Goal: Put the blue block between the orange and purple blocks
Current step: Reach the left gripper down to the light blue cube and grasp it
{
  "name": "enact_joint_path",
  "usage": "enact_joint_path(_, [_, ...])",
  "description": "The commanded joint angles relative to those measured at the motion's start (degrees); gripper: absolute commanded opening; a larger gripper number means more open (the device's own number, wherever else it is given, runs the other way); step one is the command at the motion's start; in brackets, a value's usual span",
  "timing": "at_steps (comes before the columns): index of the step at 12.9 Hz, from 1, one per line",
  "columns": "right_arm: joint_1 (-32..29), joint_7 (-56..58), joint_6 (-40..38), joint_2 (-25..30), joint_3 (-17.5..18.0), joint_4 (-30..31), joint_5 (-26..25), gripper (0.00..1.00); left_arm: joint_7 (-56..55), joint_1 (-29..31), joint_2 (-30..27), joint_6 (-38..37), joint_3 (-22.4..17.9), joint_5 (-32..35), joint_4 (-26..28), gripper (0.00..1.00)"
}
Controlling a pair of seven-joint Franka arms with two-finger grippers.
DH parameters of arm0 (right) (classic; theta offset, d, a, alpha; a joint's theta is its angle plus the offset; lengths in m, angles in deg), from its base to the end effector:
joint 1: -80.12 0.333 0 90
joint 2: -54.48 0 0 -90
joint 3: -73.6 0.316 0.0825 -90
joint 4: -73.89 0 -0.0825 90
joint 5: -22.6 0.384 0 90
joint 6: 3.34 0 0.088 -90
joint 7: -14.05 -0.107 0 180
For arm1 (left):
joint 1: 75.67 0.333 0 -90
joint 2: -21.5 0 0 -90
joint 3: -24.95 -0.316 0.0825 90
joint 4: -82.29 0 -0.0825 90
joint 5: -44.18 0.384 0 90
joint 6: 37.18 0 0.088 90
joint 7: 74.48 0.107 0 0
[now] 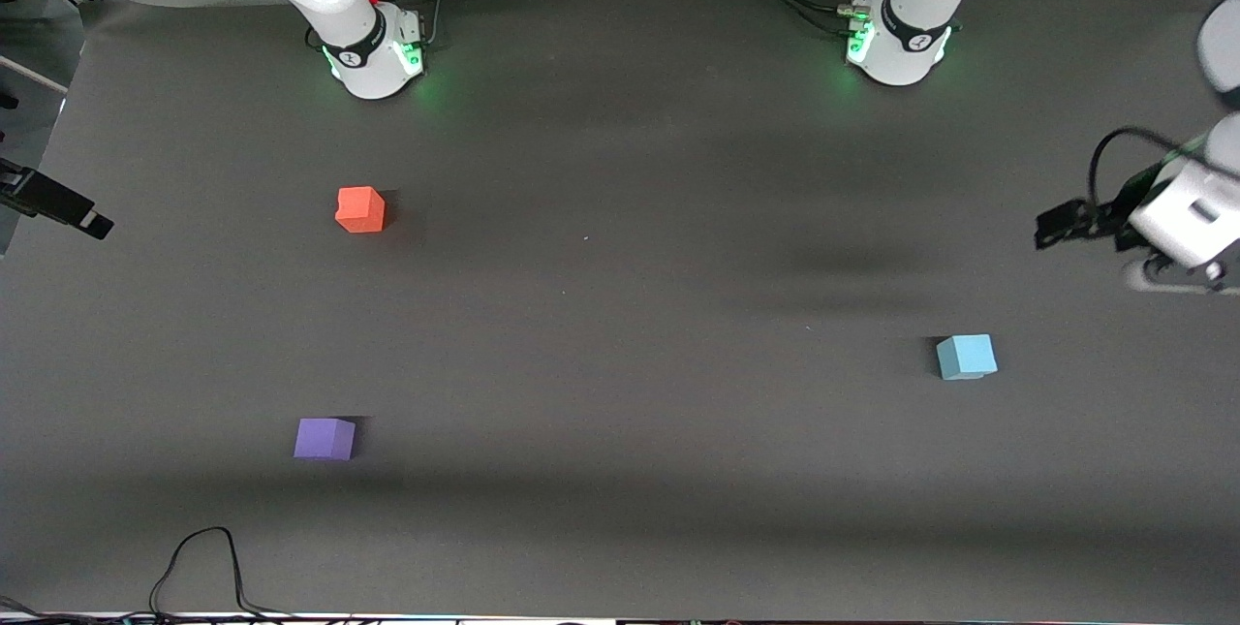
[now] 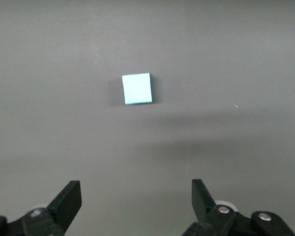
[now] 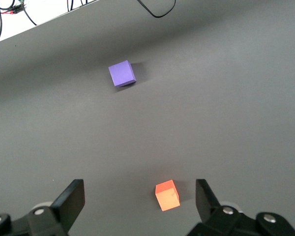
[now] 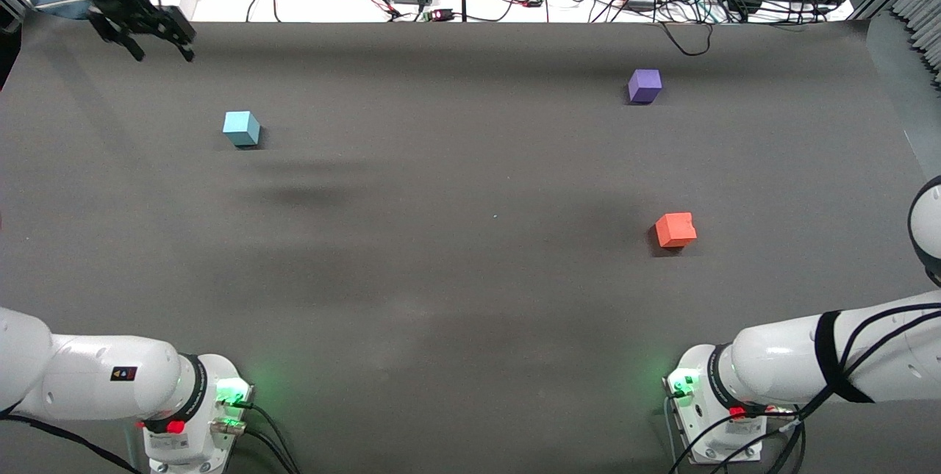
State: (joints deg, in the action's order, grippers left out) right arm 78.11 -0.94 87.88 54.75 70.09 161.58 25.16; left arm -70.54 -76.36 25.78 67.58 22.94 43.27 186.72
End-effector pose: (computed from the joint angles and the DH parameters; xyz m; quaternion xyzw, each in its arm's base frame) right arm 0.5537 -0.0489 0.6483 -0.9833 0.1776 -0.0312 0.0251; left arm 0.5763 0.0115 0.4841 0.9992 -0.0206 -0.0341 0.0079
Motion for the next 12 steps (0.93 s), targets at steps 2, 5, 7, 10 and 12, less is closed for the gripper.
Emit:
enact_joint_path(2, [0.16,0.92,-0.25,-0.45,-0.18,-1.21,-0.71,1.00,0.89,-0.02,6.06,10.80,-0.01,0.46,4.29,1.00])
enact_joint_path(5, [0.51,0.83,-0.60,-0.88,-0.10,-0.94,-0.62,1.00,0.63,-0.19,13.79,19.76,-0.01,0.46,5.08,1.00])
enact_joint_path(7, [0.51,0.83,-0.60,-0.80,-0.10,-1.21,-0.45,1.00,0.72,-0.19,18.89,24.69,-0.01,0.46,5.08,1.00])
enact_joint_path(10, [0.51,0.75,-0.34,-0.80,-0.10,-1.38,-0.01,1.00,0.72,-0.11,25.14,32.42,-0.02,0.38,5.17,1.00])
enact_joint_path(12, [0.51,0.66,-0.34,-0.45,-0.10,-1.47,0.00,1.00,0.72,-0.02,27.00,34.98,-0.10,0.38,5.08,1.00])
